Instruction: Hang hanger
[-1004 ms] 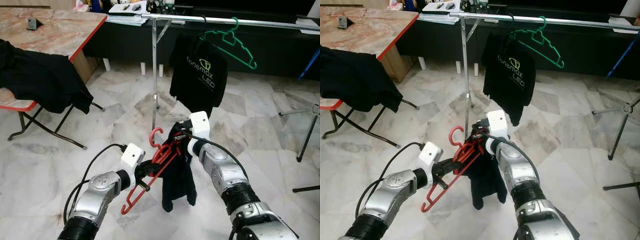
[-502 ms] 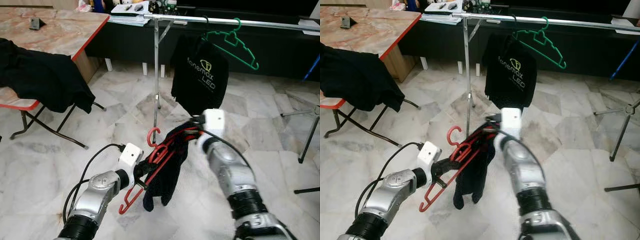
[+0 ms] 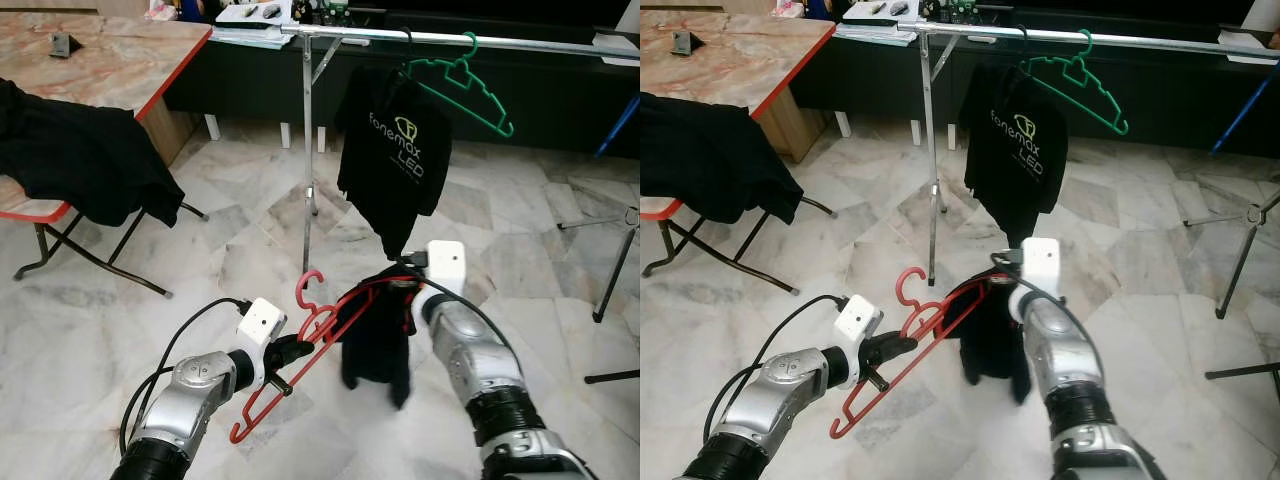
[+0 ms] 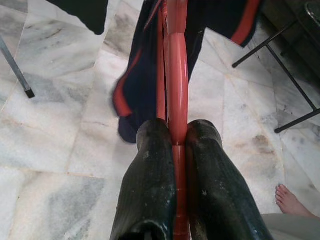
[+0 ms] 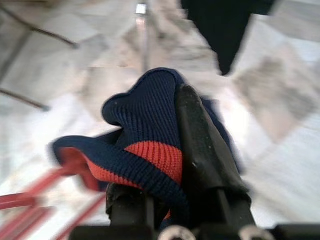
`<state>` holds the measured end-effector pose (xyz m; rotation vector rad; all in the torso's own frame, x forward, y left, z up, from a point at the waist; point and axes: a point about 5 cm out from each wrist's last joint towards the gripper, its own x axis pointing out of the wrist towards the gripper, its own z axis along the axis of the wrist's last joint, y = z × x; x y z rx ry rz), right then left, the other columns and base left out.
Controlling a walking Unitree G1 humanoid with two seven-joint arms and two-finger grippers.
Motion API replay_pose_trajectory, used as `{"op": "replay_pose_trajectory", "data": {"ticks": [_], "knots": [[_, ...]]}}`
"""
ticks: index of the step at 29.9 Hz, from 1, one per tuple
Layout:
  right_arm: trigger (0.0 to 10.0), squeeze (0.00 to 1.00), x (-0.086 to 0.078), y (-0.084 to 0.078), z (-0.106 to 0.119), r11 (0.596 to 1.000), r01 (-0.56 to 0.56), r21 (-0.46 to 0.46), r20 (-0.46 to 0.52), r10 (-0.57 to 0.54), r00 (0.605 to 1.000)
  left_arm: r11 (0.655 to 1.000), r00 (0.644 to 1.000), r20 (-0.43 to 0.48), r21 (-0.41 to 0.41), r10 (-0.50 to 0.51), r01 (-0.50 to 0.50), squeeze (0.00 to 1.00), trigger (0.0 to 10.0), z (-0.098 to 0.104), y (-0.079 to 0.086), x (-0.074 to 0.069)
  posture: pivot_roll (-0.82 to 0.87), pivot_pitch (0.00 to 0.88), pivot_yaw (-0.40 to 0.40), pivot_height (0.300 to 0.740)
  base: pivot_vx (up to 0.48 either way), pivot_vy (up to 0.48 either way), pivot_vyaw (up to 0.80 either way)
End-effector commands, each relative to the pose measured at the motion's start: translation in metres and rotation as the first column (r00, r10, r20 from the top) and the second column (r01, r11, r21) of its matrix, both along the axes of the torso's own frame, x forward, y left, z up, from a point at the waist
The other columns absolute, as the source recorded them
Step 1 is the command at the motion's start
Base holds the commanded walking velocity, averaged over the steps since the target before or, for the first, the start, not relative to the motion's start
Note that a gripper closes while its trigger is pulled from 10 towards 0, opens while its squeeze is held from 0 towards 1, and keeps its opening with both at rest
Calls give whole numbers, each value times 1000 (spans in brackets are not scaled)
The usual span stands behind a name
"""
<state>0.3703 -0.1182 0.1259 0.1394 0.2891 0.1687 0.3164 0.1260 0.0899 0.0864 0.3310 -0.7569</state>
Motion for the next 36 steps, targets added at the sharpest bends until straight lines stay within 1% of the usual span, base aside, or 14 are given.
{"op": "replay_pose_trajectory", "data": {"ticks": [1, 2, 4, 8, 10, 12, 17, 18, 24, 27, 31, 34, 35, 36], "knots": [[10000, 0, -2, 7, 9, 999, -43, 21, 34, 42, 999, 1000, 1000, 13, -16, -3, 3, 0, 10000, 5, 0, 1, 34, 189, -6, 740, 0, 0, 0], [10000, 0, -3, 10, 9, 998, -55, 28, 36, 54, 998, 1000, 1000, 14, -20, -6, 7, 0, 10000, 5, -1, 1, 34, 189, -6, 740, 0, 0, 0], [10000, 0, -8, 19, 13, 991, -136, 20, 55, 135, 989, 998, 999, 15, -50, -36, 37, 0, 10000, 8, -5, -1, 35, 187, -7, 740, 0, 0, 0], [10000, 0, -12, 28, 14, 975, -223, -3, 65, 223, 973, 992, 996, 11, -90, -92, 93, 0, 10000, 11, -10, -5, 34, 185, -7, 740, 0, 0, 0], [10000, 0, -14, 30, 16, 969, -246, -11, 69, 246, 967, 991, 995, 15, -91, -97, 98, 0, 10000, 11, -11, -5, 34, 185, -8, 740, 0, 0, 0], [10000, 0, -15, 33, 19, 965, -260, -3, 71, 260, 963, 994, 997, 24, -82, -74, 75, 0, 10000, 12, -10, -3, 34, 185, -8, 740, 0, 0, 0], [10000, 0, -22, 43, 34, 962, -261, 81, 93, 254, 963, 997, 996, 61, -26, 69, -67, 0, 10000, 11, -1, 10, 29, 184, -9, 740, 0, 0, 0], [10000, 0, -27, 49, 41, 952, -277, 127, 111, 264, 958, 995, 993, 74, -36, 96, -94, 0, 10000, 13, 0, 14, 27, 185, -8, 740, 0, 0, 0], [10000, 0, -34, 58, 52, 938, -309, 156, 145, 288, 947, 994, 990, 101, -48, 102, -98, 0, 10000, 16, -2, 14, 27, 186, -9, 740, 0, 0, 0], [10000, 0, -34, 57, 54, 941, -303, 150, 146, 282, 948, 992, 989, 105, -70, 108, -101, 0, 10000, 17, -5, 14, 26, 186, -11, 740, 0, 0, 0], [10000, 0, -33, 49, 50, 950, -286, 124, 134, 270, 954, 990, 987, 117, -92, 113, -102, 0, 10000, 18, -7, 14, 26, 188, -13, 740, 0, 0, 0], [10000, 0, -31, 37, 43, 959, -273, 76, 118, 263, 958, 986, 986, 124, -137, 116, -98, 0, 10000, 22, -6, 15, 24, 190, -13, 740, 0, 0, 0], [10000, 0, -31, 37, 43, 959, -273, 76, 118, 263, 958, 986, 986, 124, -137, 116, -98, 0, 10000, 22, -6, 15, 24, 190, -13, 740, 0, 0, 0], [10000, 0, -30, 32, 40, 961, -270, 62, 110, 263, 959, 984, 987, 122, -154, 107, -88, 0, 10000, 23, -6, 14, 24, 190, -13, 740, 0, 0, 0]]}}
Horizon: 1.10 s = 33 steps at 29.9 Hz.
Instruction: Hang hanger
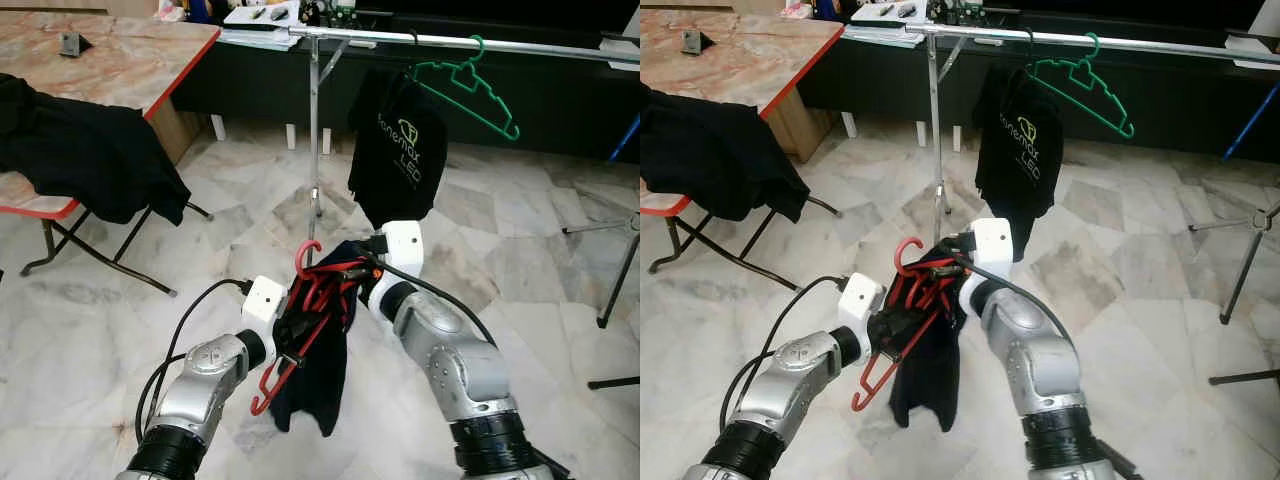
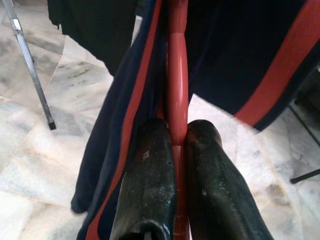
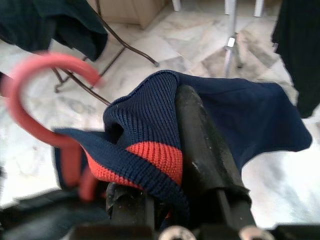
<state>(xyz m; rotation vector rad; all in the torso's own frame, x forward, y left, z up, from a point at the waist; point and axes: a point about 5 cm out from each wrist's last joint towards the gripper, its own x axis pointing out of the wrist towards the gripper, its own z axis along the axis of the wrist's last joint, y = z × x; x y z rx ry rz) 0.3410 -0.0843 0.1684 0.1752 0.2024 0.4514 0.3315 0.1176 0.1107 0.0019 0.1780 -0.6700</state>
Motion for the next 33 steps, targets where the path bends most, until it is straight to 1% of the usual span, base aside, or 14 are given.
{"op": "replay_pose_trajectory", "data": {"ticks": [1, 4, 5, 7, 12, 13, 14, 16, 24, 25, 27, 28, 32, 33], "knots": [[10000, 0, -1, -2, -2, 1000, -3, -7, 5, 3, 1000, 1000, 1000, 16, -29, 0, 0, 0, 10000, 2, 2, -1, 24, 190, -13, 740, 0, 0, 0], [10000, 0, 0, -14, -9, 997, -34, -71, 4, 34, 999, 995, 999, 11, -94, -40, 41, 0, 10000, 5, 1, -4, 21, 192, -12, 740, 0, 0, 0], [10000, 0, 0, -14, -9, 997, -34, -71, 4, 34, 999, 995, 999, 11, -94, -40, 41, 0, 10000, 5, 1, -4, 21, 192, -12, 740, 0, 0, 0], [10000, 0, 2, -19, -10, 995, -49, -90, 8, 50, 999, 989, 998, 6, -131, -63, 63, 0, 10000, 6, -1, -7, 21, 192, -13, 740, 0, 0, 0], [10000, 0, 1, -17, -2, 993, -92, -79, 41, 95, 995, 983, 996, -2, -159, -89, 87, 0, 10000, 5, -3, -9, 19, 194, -12, 740, 0, 0, 0], [10000, 0, 0, -13, 3, 988, -131, -76, 62, 136, 989, 981, 994, -6, -162, -105, 103, 0, 10000, 5, -5, -10, 15, 195, -11, 740, 0, 0, 0], [10000, 0, 0, -13, 3, 988, -131, -76, 62, 136, 989, 981, 994, -6, -162, -105, 103, 0, 10000, 5, -5, -10, 15, 195, -11, 740, 0, 0, 0], [10000, 0, -5, -8, 6, 975, -205, -90, 79, 212, 974, 981, 994, -6, -164, -108, 106, 0, 10000, 5, -7, -10, 14, 195, -11, 740, 0, 0, 0], [10000, 0, -15, -5, 11, 940, -318, -123, 117, 332, 936, 982, 994, -10, -159, -105, 102, 0, 10000, 5, -6, -8, 7, 201, -10, 740, 0, 0, 0], [10000, 0, -17, -9, 11, 930, -338, -141, 124, 356, 926, 981, 994, -12, -161, -107, 104, 0, 10000, 5, -6, -8, 5, 201, -10, 740, 0, 0, 0], [10000, 0, -17, -12, 11, 928, -341, -146, 124, 360, 925, 981, 994, -12, -161, -109, 105, 0, 10000, 5, -6, -8, 4, 202, -10, 740, 0, 0, 0], [10000, 0, -17, -19, 11, 925, -347, -153, 126, 366, 922, 981, 994, -14, -161, -111, 107, 0, 10000, 5, -6, -8, 4, 202, -10, 740, 0, 0, 0], [10000, 0, -20, -33, 10, 911, -376, -172, 133, 400, 907, 982, 994, -13, -158, -108, 105, 0, 10000, 4, -6, -8, 2, 201, -14, 740, 0, 0, 0], [10000, 0, -20, -40, 8, 909, -379, -174, 126, 403, 907, 983, 995, -9, -157, -100, 97, 0, 10000, 4, -5, -7, 3, 198, -17, 740, 0, 0, 0]]}}
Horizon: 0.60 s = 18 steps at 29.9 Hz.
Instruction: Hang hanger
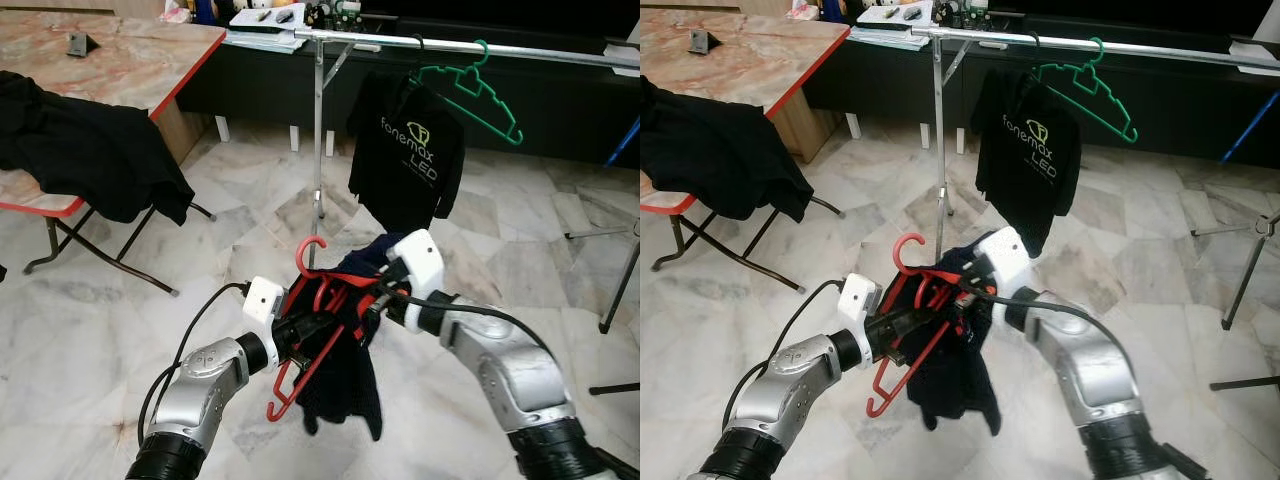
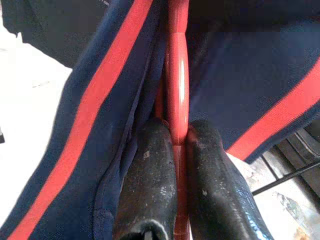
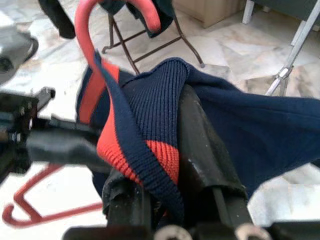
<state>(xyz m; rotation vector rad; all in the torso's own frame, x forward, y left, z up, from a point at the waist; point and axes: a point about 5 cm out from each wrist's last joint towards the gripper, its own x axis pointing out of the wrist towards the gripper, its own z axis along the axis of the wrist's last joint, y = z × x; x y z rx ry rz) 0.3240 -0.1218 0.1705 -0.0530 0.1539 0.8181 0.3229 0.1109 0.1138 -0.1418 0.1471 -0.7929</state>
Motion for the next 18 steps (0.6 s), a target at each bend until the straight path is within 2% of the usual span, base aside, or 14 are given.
{"op": "replay_pose_trajectory", "data": {"ticks": [1, 7, 10, 14, 18], "knots": [[10000, 0, -2, -9, 3, 1000, -25, 17, 25, 24, 999, 1000, 1000, 6, -6, 14, -14, 0, 10000, 1, 2, 2, 3, 196, -21, 740, 0, 0, 0], [10000, 0, 1, -24, -5, 1000, -1, 19, -19, 2, 1000, 1000, 1000, 22, -20, 11, -11, 0, 10000, 3, 0, 2, 0, 185, -33, 740, 0, 0, 0], [10000, 0, 2, -27, -7, 1000, -4, 20, -27, 5, 1000, 1000, 1000, 27, -24, 12, -11, 0, 10000, 3, 0, 2, 1, 181, -37, 740, 0, 0, 0], [10000, 0, 4, -25, -9, 1000, -10, 19, -25, 11, 1000, 999, 999, 39, -31, -11, 12, 0, 10000, 5, -3, 2, 3, 175, -43, 740, 0, 0, 0], [10000, 0, 12, -19, 3, 1000, -12, 24, 52, 11, 999, 997, 997, 29, -22, -78, 79, 0, 10000, 4, -9, -3, -2, 161, -47, 740, 0, 0, 0]]}}
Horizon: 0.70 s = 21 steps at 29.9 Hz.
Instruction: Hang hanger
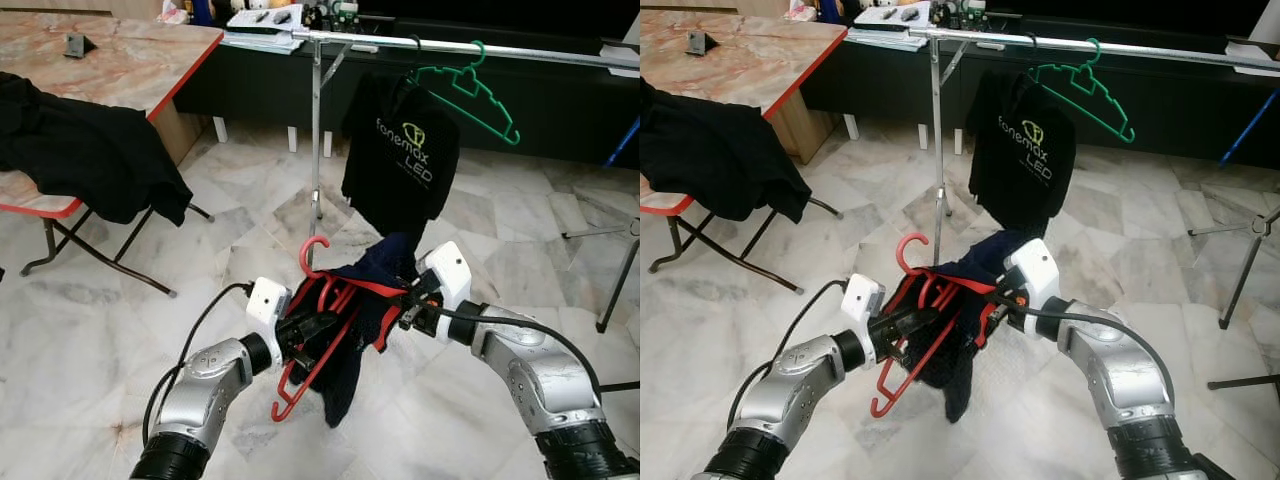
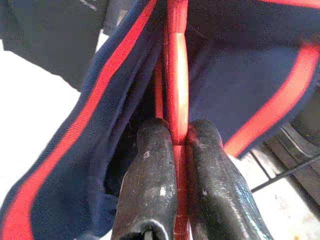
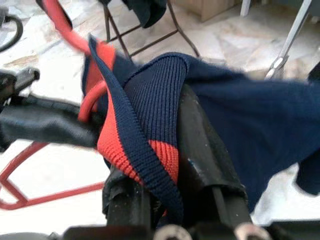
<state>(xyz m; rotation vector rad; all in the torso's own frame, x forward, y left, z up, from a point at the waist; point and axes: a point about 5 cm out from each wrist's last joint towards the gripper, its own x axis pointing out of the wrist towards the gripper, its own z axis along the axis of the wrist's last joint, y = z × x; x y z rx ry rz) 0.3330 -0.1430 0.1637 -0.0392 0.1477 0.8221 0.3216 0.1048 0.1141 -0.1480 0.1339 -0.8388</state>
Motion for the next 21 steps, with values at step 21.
{"op": "replay_pose_trajectory", "data": {"ticks": [21], "knots": [[10000, 0, -14, 35, 18, 903, -420, -93, 134, 430, 893, 997, 997, 19, -15, -80, 80, 0, 10000, 3, -9, -5, -2, 125, -62, 740, 0, 0, 0]]}}
